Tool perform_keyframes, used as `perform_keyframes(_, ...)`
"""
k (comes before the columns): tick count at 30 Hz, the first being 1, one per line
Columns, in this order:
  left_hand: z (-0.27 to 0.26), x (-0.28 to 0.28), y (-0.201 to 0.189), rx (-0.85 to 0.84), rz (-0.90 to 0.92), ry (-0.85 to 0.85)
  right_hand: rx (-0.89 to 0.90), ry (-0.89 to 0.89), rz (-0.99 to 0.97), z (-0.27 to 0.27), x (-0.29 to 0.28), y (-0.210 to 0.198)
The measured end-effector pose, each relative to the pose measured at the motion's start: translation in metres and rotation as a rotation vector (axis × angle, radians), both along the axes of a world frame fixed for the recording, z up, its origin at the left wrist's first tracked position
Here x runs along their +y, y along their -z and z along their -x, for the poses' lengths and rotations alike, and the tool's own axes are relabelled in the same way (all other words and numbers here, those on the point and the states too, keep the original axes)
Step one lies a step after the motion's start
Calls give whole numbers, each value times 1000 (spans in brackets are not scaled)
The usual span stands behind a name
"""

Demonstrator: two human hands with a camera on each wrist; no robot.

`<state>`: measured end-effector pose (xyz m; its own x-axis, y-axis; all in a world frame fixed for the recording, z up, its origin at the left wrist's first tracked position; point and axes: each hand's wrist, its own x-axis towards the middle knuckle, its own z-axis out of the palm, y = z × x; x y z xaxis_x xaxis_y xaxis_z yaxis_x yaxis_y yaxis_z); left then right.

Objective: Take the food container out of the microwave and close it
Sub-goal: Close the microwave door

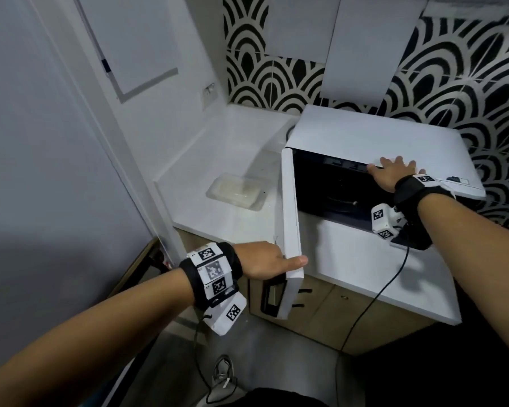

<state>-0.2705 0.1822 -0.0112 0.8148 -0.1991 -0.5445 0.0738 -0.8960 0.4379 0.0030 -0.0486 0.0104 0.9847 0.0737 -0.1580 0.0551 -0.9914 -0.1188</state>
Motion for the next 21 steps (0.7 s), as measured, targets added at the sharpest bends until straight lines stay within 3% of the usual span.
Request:
perform_keyframes(5, -26, -51, 17, 35, 197, 74, 5, -52, -30, -60, -73, 38)
perform_keyframes(11, -65, -108, 43, 32, 439, 58, -13, 67, -13, 2, -102, 2)
perform_keyframes(16, -103, -153, 51, -38, 496, -39, 4, 31, -51, -2, -130, 9)
perform_keyframes(21, -143, -180, 45, 32, 533, -88, 7, 20, -32, -3, -133, 15)
